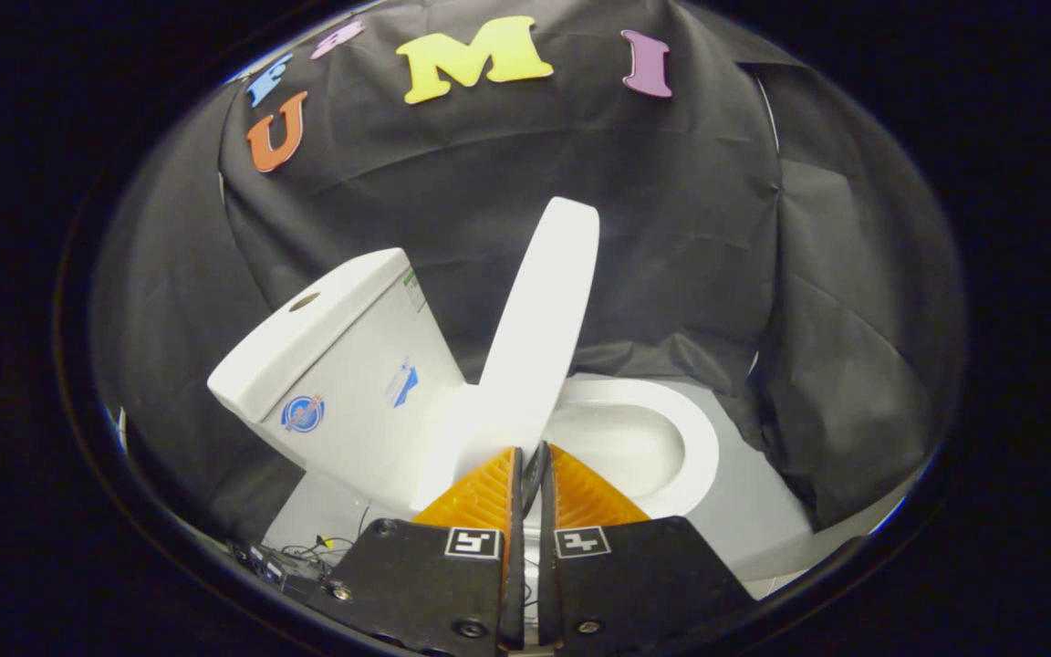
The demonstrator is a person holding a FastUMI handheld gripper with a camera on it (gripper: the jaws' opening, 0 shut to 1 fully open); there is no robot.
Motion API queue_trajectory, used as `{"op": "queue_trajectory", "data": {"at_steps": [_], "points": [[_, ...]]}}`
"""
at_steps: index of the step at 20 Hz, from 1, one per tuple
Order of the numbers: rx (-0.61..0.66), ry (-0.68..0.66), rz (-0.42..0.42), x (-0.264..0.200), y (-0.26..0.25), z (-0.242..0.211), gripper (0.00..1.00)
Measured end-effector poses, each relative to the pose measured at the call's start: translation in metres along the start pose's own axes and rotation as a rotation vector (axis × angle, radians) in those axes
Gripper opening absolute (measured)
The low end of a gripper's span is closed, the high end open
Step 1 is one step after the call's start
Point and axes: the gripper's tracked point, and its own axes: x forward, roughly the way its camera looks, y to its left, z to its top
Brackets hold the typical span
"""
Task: Open the toilet lid.
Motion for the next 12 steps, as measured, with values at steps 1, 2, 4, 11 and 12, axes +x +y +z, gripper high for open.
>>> {"op": "queue_trajectory", "data": {"at_steps": [1, 2, 4, 11, 12], "points": [[-0.018, -0.002, -0.008, 0.000, 0.003, 0.001, 0.09], [-0.035, -0.004, -0.018, 0.001, 0.006, 0.002, 0.09], [-0.062, -0.008, -0.034, -0.001, 0.012, 0.004, 0.09], [-0.119, -0.017, -0.058, -0.002, 0.031, 0.009, 0.09], [-0.127, -0.021, -0.064, -0.003, 0.034, 0.009, 0.09]]}}
